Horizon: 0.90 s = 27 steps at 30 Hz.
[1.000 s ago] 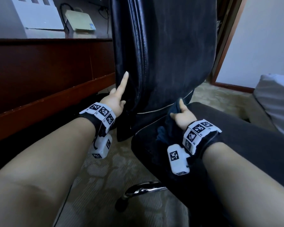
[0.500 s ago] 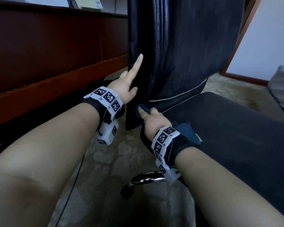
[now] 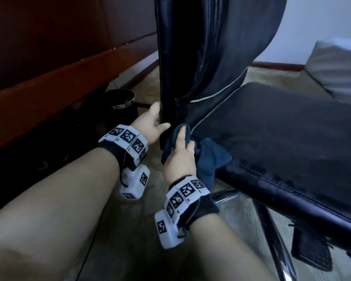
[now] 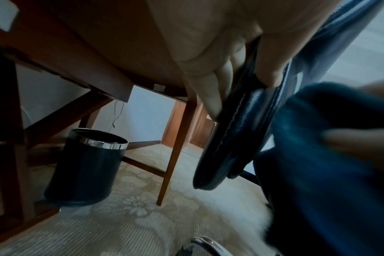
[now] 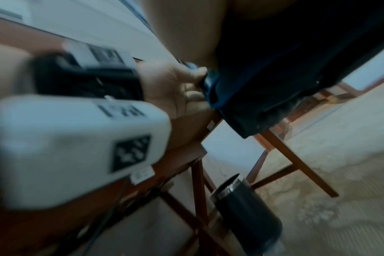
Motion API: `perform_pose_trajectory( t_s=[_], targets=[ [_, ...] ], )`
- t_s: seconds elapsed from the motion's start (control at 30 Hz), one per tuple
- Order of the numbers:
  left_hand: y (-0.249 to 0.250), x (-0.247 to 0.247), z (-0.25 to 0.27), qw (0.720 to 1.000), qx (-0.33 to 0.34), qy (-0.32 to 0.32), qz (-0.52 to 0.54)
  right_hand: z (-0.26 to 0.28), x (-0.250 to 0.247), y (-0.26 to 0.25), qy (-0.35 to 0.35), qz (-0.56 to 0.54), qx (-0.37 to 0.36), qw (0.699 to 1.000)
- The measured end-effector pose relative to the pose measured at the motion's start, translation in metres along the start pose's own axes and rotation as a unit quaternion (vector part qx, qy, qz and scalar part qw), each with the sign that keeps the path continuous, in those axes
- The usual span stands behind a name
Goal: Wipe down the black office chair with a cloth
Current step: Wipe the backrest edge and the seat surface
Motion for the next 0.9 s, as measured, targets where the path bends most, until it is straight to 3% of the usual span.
perform_pose_trajectory(
  t_s=[0.13, 0.4, 0.47, 0.63, 0.77, 0.9],
  targets=[
    [-0.002, 0.000, -0.003, 1.000, -0.007, 0.000, 0.001, -0.019, 0.008, -0.008, 0.060, -0.058, 0.007, 0.996],
    [-0.003, -0.003, -0.003, 0.999, -0.025, 0.012, -0.016, -0.021, 0.023, 0.006, -0.021, -0.118, 0.106, 0.987],
    [0.001, -0.004, -0.001, 0.999, -0.020, 0.011, -0.028, -0.019, 0.019, 0.007, -0.015, -0.116, 0.111, 0.987],
    [0.004, -0.005, 0.001, 0.998, -0.026, 0.003, -0.054, -0.011, -0.020, -0.013, 0.085, -0.170, -0.004, 0.982],
    [0.007, -0.006, 0.001, 0.996, -0.045, -0.008, -0.073, -0.017, -0.062, -0.014, 0.113, -0.224, -0.025, 0.968],
    [0.025, -0.014, 0.004, 0.998, -0.016, 0.007, -0.058, -0.026, -0.135, -0.018, 0.138, -0.144, -0.106, 0.974]
  ],
)
Point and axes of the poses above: each hand's wrist, its own z-axis away from the middle knuckle, its own x-axis out of the palm, y = z × x, the point moved 5 cm from there along -z, towards the middle knuckle, and after that the axes turned 1 degree about y, right-handed, at the moved point
